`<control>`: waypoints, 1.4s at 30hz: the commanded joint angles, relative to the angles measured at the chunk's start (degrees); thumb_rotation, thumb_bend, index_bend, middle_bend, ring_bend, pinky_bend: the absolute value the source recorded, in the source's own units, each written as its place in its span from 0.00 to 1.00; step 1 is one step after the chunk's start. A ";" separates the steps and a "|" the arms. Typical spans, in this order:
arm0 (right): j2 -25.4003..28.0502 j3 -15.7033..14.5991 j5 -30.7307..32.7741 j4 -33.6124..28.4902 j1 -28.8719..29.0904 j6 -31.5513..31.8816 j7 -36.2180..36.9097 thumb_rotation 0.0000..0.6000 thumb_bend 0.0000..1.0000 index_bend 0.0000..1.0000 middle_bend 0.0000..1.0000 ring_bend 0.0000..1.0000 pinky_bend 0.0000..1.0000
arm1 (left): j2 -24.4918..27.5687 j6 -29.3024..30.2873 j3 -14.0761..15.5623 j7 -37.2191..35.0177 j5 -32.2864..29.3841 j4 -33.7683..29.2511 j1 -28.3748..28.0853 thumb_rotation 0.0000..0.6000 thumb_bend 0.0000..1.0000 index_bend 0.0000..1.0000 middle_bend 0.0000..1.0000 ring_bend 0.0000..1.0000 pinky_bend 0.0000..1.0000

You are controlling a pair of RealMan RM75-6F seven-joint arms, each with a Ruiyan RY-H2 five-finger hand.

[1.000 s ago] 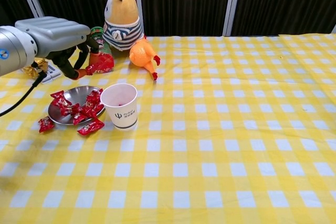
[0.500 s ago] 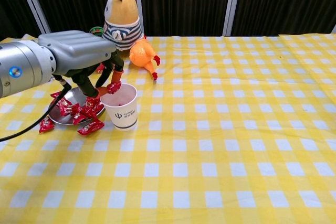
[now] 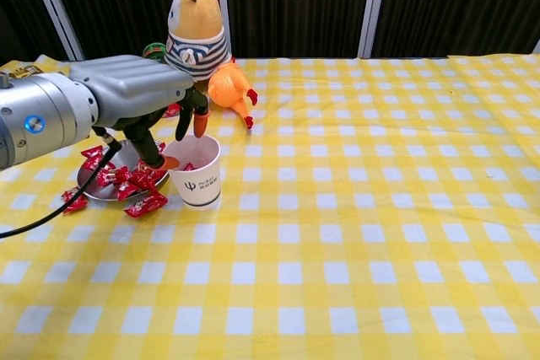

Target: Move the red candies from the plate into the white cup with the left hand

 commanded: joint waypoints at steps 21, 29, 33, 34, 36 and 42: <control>-0.09 0.06 0.19 0.01 0.01 -0.06 -0.10 1.00 0.39 0.00 0.00 0.00 0.00 | 4.98 -0.88 1.71 -2.55 -2.84 4.94 2.74 1.00 0.24 0.30 0.30 0.73 0.84; -0.13 0.16 0.44 0.00 0.13 -0.32 -0.03 1.00 0.39 0.00 0.00 0.00 0.00 | 2.06 -4.43 1.47 -3.42 -6.22 12.01 2.26 1.00 0.24 0.28 0.27 0.73 0.84; -0.10 0.20 0.67 0.00 0.16 -0.49 0.05 1.00 0.39 0.00 0.00 0.00 0.00 | 0.14 -6.49 1.52 -3.48 -7.33 15.15 1.68 1.00 0.24 0.28 0.27 0.73 0.84; -0.09 0.22 0.73 0.00 0.17 -0.51 0.09 1.00 0.39 0.00 0.00 0.00 0.00 | -0.37 -7.01 1.53 -3.46 -7.58 15.93 1.51 1.00 0.24 0.27 0.27 0.73 0.84; -0.07 0.27 0.82 0.03 0.17 -0.52 0.13 1.00 0.39 0.00 0.00 0.00 0.00 | -1.17 -7.79 1.68 -3.35 -7.81 17.04 1.24 1.00 0.24 0.27 0.26 0.73 0.84; 0.00 0.28 0.95 -0.10 0.21 -0.67 0.23 1.00 0.39 0.00 0.00 0.00 0.00 | -2.80 -8.89 1.84 -3.40 -7.86 19.04 0.79 1.00 0.24 0.27 0.25 0.73 0.84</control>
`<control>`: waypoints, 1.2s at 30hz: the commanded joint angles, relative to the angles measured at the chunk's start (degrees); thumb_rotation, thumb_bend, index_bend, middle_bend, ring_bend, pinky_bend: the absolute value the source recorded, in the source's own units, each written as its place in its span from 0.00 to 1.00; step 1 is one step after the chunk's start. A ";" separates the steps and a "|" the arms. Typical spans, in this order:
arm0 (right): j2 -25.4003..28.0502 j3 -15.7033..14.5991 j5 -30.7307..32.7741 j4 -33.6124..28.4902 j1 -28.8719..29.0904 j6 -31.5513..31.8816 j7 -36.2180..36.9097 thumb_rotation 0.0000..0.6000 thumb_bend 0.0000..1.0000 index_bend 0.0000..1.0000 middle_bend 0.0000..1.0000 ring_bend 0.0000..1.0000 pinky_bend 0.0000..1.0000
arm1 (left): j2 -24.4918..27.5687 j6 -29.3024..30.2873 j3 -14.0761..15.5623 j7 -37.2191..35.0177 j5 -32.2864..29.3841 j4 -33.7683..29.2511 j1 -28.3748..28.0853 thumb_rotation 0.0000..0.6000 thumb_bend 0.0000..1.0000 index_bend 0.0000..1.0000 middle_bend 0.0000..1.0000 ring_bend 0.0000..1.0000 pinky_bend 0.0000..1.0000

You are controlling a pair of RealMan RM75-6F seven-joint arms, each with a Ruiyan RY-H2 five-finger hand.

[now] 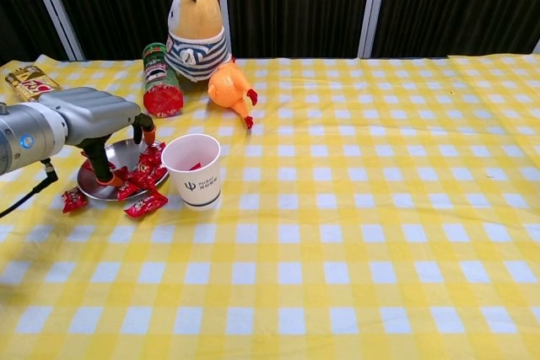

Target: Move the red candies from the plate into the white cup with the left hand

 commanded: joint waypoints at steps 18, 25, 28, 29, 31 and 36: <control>0.00 -0.14 -0.32 -0.07 -0.07 0.13 -0.09 1.00 0.39 0.00 0.00 0.00 0.00 | -1.34 -0.40 0.99 1.39 -1.44 2.01 -0.19 1.00 0.25 0.36 0.40 0.74 0.84; -0.06 -0.18 -0.25 -0.15 -0.09 0.06 -0.43 1.00 0.39 0.00 0.00 0.00 0.00 | -1.39 -0.68 1.64 0.94 -1.55 2.74 0.50 1.00 0.29 0.39 0.43 0.74 0.85; -0.07 -0.18 -0.22 -0.17 -0.07 0.01 -0.46 1.00 0.39 0.00 0.00 0.00 0.00 | -1.57 -0.77 1.80 0.86 -1.46 3.10 0.65 1.00 0.31 0.40 0.44 0.74 0.85; -0.07 -0.19 -0.23 -0.17 -0.07 0.00 -0.47 1.00 0.39 0.00 0.00 0.00 0.00 | -1.64 -0.79 1.82 0.79 -1.37 3.20 0.69 1.00 0.32 0.40 0.45 0.74 0.85; -0.09 -0.19 -0.22 -0.15 -0.06 -0.01 -0.50 1.00 0.39 0.00 0.00 0.00 0.00 | -1.76 -0.79 1.84 0.63 -1.16 3.39 0.77 1.00 0.36 0.42 0.48 0.74 0.85; -0.07 -0.17 -0.23 -0.19 -0.08 0.05 -0.47 1.00 0.39 0.00 0.00 0.00 0.00 | -2.28 -0.52 1.82 0.13 -0.06 4.02 0.98 1.00 0.43 0.48 0.58 0.75 0.85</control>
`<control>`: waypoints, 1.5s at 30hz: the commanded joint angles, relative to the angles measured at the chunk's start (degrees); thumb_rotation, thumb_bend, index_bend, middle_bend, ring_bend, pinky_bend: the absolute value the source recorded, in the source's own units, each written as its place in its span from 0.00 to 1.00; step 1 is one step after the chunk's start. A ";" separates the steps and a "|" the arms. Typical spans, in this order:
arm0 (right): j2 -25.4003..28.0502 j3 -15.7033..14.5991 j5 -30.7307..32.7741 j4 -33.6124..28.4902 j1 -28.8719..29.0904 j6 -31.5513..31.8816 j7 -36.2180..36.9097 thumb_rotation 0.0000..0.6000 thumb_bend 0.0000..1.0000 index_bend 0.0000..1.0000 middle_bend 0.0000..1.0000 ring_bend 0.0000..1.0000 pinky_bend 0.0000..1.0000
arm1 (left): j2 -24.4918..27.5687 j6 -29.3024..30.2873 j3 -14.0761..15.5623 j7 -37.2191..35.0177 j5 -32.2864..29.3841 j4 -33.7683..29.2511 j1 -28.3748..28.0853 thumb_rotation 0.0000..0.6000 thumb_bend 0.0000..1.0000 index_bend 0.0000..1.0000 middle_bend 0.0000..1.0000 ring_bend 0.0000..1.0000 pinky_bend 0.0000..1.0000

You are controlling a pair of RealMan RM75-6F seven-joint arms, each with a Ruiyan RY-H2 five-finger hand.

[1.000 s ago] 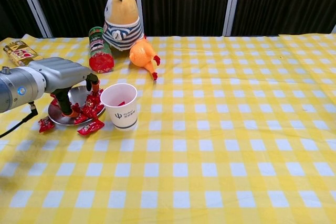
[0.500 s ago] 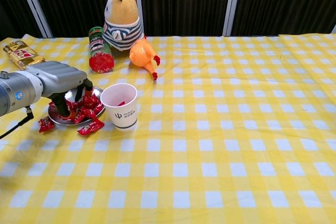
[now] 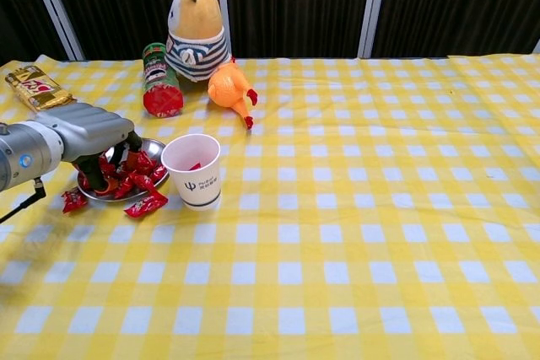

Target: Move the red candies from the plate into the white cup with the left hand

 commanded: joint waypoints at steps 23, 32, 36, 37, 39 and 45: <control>-0.04 0.08 0.02 0.04 -0.10 0.25 -0.02 1.00 0.39 0.00 0.00 0.00 0.00 | 2.22 2.92 -2.13 -2.20 4.53 -3.40 1.08 1.00 0.44 0.55 0.66 0.76 0.86; -0.14 0.06 -0.08 0.07 -0.07 0.25 -0.22 1.00 0.39 0.00 0.00 0.00 0.00 | 7.29 5.30 -3.73 -1.83 6.00 -10.35 1.11 1.00 0.44 0.55 0.66 0.76 0.86; -0.16 0.07 -0.07 0.03 -0.13 0.36 -0.32 1.00 0.39 0.00 0.00 0.00 0.00 | 9.32 6.40 -4.80 -1.47 6.46 -14.30 0.80 1.00 0.44 0.55 0.66 0.76 0.86; -0.17 0.09 -0.03 0.03 -0.14 0.35 -0.32 1.00 0.39 0.00 0.00 0.00 0.00 | 9.77 6.59 -5.04 -1.33 6.45 -15.34 0.69 1.00 0.44 0.55 0.66 0.76 0.86; -0.18 0.12 0.03 0.03 -0.13 0.35 -0.32 1.00 0.39 0.00 0.00 0.00 0.00 | 10.55 7.03 -5.56 -1.01 6.43 -17.47 0.42 1.00 0.44 0.55 0.66 0.76 0.86; -0.16 0.14 -0.06 0.05 -0.16 0.49 -0.37 1.00 0.39 0.00 0.00 0.00 0.00 | 10.94 7.95 -6.59 0.41 6.81 -21.94 -0.83 1.00 0.44 0.55 0.66 0.76 0.86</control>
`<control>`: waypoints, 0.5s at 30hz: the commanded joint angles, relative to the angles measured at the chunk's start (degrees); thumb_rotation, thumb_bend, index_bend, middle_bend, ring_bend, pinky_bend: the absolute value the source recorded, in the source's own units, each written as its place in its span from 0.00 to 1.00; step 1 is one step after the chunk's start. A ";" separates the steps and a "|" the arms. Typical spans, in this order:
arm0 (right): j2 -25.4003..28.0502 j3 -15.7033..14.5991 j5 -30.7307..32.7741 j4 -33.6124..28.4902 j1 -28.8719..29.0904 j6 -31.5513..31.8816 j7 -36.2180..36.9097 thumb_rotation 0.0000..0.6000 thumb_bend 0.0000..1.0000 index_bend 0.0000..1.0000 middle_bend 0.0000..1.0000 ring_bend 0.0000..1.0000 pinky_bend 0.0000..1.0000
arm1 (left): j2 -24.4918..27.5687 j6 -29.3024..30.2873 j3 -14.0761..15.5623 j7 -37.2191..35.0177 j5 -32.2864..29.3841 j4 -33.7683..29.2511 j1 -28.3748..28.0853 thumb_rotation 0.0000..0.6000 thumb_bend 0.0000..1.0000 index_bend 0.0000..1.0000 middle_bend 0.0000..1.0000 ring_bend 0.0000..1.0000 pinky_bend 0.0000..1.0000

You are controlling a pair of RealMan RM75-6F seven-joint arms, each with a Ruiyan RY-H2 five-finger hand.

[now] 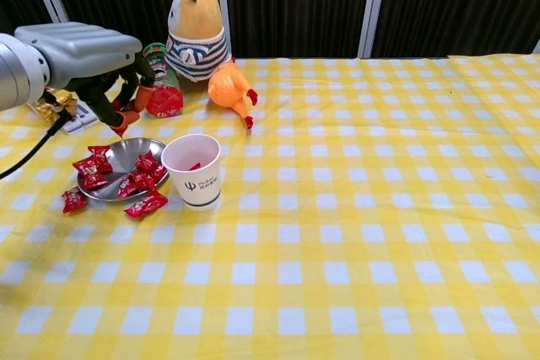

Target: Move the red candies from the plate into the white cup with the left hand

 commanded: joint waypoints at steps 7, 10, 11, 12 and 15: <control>0.06 0.02 -0.16 0.14 -0.07 0.23 0.31 1.00 0.39 0.00 0.00 0.00 0.00 | -2.73 1.27 -0.62 2.97 -0.14 -3.30 -2.50 1.00 0.44 0.55 0.66 0.76 0.86; 0.09 0.02 -0.25 0.18 -0.07 0.30 0.46 1.00 0.39 0.00 0.00 0.00 0.00 | -4.12 1.42 -0.51 3.64 -0.58 -3.08 -3.10 1.00 0.44 0.55 0.66 0.76 0.86; 0.11 0.03 -0.30 0.15 -0.06 0.32 0.50 1.00 0.39 0.00 0.00 0.00 0.00 | -4.63 1.45 -0.43 3.86 -0.75 -2.93 -3.30 1.00 0.44 0.55 0.66 0.76 0.86; 0.14 0.01 -0.31 0.12 -0.06 0.32 0.55 1.00 0.39 0.00 0.00 0.00 0.00 | -5.13 1.49 -0.38 3.93 -1.00 -2.81 -3.43 1.00 0.44 0.55 0.66 0.76 0.86; 0.17 0.01 -0.33 0.12 -0.05 0.30 0.63 1.00 0.39 0.00 0.00 0.00 0.00 | -6.15 1.67 -0.06 4.30 -1.45 -2.35 -3.70 1.00 0.44 0.55 0.66 0.76 0.86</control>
